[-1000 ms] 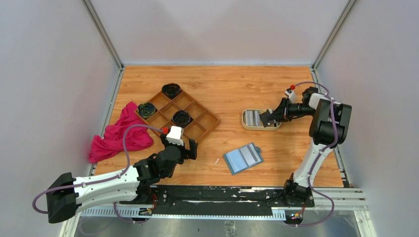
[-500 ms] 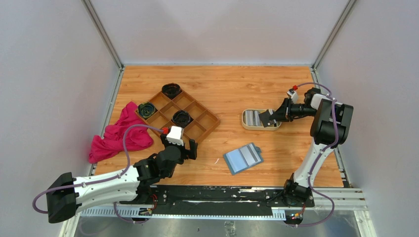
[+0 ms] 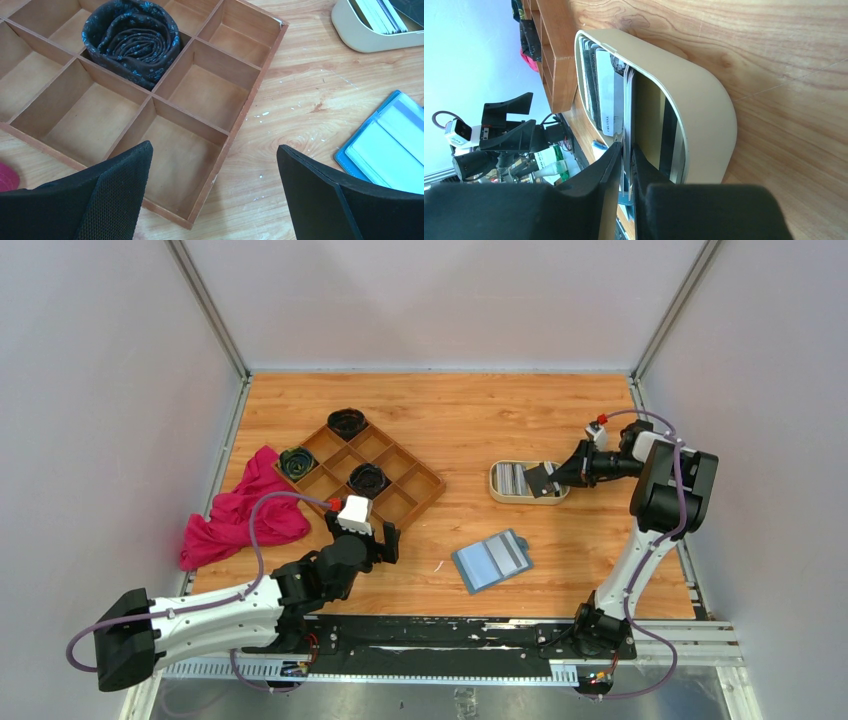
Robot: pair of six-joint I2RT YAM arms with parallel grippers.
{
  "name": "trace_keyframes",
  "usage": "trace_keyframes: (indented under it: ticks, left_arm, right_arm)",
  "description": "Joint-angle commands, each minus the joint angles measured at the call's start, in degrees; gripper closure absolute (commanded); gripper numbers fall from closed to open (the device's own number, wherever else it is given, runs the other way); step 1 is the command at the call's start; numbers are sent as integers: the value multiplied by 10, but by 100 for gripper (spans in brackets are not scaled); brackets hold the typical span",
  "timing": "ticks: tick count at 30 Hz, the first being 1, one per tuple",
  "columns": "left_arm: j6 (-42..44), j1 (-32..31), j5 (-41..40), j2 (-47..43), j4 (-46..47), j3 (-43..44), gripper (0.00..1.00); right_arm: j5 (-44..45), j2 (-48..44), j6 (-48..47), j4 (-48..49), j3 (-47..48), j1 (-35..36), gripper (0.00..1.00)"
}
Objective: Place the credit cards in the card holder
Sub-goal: Pick up the credit card from the storage box.
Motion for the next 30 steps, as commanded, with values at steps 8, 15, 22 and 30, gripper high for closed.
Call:
trace_keyframes:
  ticks: [8, 15, 22, 30]
  left_arm:
    - [-8, 4, -20, 7, 0, 8, 0]
    - [-8, 4, -20, 8, 0, 9, 0]
    - [-8, 4, -20, 6, 0, 8, 0]
    - [-8, 3, -21, 4, 0, 8, 0]
  right_arm:
    - [-21, 15, 4, -15, 1, -18, 84]
    - [-24, 16, 5, -15, 1, -20, 84]
    - [-24, 16, 5, -15, 0, -24, 85]
    - [-27, 18, 6, -15, 0, -27, 91]
